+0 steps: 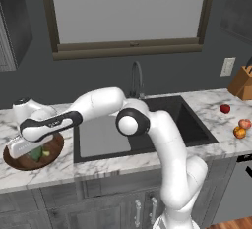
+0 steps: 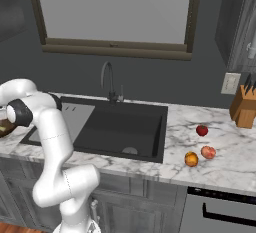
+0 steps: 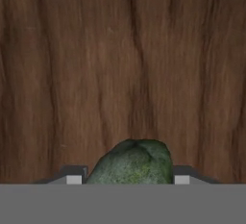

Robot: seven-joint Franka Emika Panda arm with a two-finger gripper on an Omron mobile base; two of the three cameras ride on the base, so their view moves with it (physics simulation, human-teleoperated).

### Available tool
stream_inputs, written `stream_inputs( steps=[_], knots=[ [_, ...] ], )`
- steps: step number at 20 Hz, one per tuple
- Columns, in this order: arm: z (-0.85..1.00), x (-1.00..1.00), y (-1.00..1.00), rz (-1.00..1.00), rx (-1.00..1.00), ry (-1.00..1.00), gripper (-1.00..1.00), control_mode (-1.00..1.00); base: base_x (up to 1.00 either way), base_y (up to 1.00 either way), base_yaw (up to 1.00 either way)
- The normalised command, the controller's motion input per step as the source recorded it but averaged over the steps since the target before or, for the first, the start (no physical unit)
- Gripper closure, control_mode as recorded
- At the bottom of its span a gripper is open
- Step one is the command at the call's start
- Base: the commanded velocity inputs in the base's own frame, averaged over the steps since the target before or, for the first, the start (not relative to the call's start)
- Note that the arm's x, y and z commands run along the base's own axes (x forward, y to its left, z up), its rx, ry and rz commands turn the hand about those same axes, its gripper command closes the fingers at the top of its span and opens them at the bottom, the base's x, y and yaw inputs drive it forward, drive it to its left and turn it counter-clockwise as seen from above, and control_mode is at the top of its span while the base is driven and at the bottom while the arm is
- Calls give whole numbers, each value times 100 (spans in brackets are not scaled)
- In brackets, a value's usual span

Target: There is a mixed pile of frozen fruits and vegetables on the counter. Locate all the frozen vegetables and place the items in a bowl on the counter. Take all the frozen fruits and defrost them in a running sink.

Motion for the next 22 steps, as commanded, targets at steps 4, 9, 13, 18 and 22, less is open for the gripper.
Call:
stream_inputs(
  steps=[4, 9, 13, 18, 22],
  knots=[
    [-25, 1, 1, 1, 0, 0, 100, -100, 0, 0, 0],
    [-3, 4, 2, 0, -1, 2, -100, -100, 0, 0, 0],
    [21, 0, 2, 0, -5, 2, -100, -100, 0, 0, 0],
    [37, 0, 0, -1, -4, 2, -100, -100, 0, 0, 0],
    [27, 0, -7, 0, -7, 0, -100, -100, 0, 0, 0]
  ],
)
